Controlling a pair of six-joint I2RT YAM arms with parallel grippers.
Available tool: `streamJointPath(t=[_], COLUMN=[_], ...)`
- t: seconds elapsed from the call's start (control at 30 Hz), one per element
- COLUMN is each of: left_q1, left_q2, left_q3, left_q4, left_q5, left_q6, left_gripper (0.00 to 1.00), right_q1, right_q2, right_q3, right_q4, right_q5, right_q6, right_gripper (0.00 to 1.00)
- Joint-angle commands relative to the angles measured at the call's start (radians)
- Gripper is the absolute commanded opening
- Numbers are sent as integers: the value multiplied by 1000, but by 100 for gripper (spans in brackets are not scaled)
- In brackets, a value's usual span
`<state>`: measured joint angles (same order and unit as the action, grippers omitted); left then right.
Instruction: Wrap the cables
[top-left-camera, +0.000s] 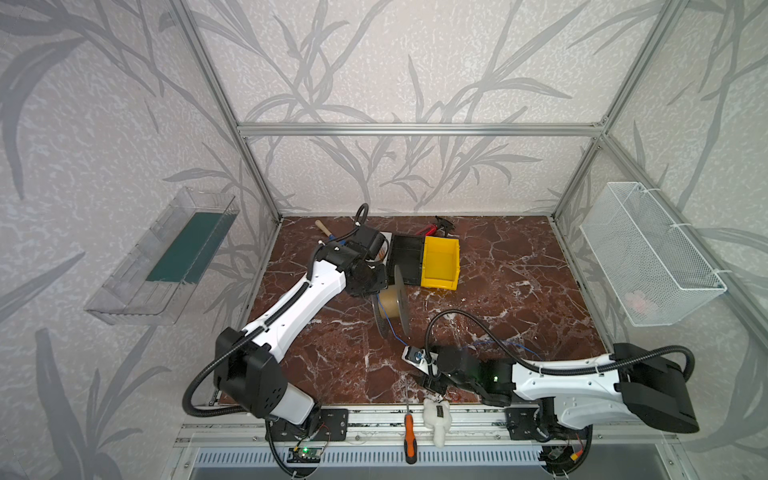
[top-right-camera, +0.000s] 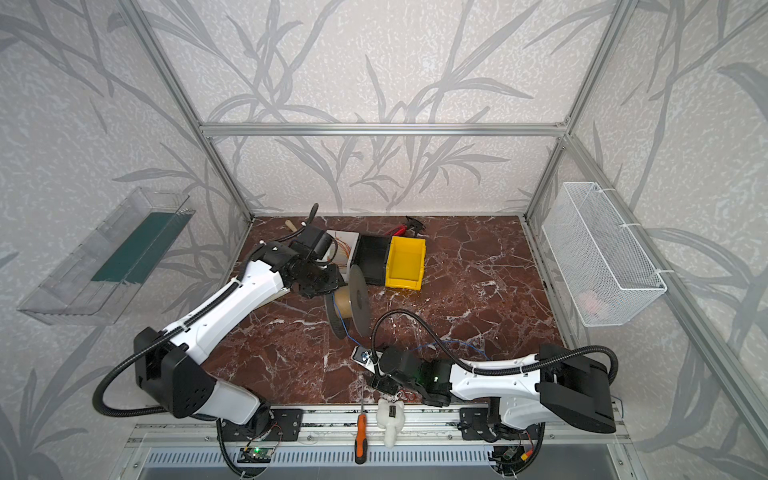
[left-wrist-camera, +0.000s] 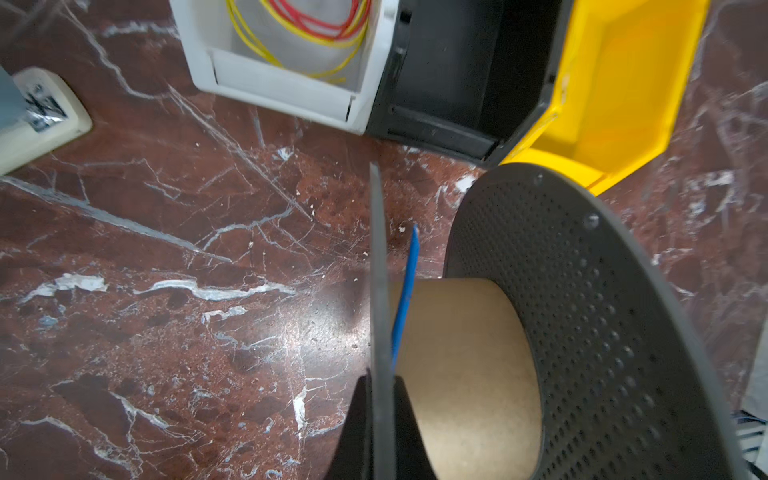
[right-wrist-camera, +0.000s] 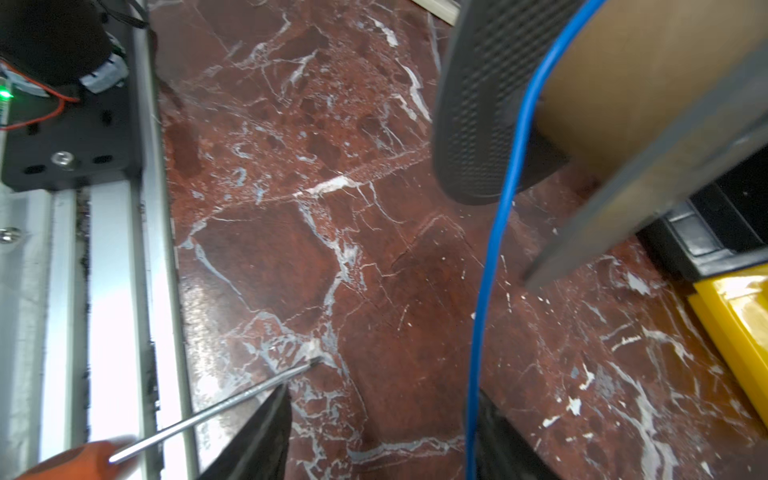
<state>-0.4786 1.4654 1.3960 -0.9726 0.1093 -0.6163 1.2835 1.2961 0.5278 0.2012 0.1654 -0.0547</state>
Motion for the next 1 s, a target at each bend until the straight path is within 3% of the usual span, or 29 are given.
streamJointPath(t=[0.0, 0.3, 0.47, 0.63, 0.83, 0.97], left_q1=[33, 178, 235, 265, 265, 265], left_q2=[-126, -203, -215, -211, -205, -215], left_q3=[-8, 26, 74, 119, 134, 140], left_q4=[98, 189, 207, 215, 227, 230], left_q5=[22, 201, 239, 267, 294, 303], left_q6=[29, 52, 78, 112, 143, 167], left_gripper=[0, 0, 0, 0, 0, 0], right_q1=[-38, -285, -300, -303, -323, -442], right_q2=[-79, -267, -285, -215, -236, -223], right_q3=[35, 91, 190, 388, 608, 690], right_q4=[-142, -391, -522, -750, -883, -936], right_q5=[-120, -319, -390, -415, -428, -513], right_q6=[9, 32, 59, 50, -12, -32], right_gripper=[66, 69, 68, 59, 68, 75])
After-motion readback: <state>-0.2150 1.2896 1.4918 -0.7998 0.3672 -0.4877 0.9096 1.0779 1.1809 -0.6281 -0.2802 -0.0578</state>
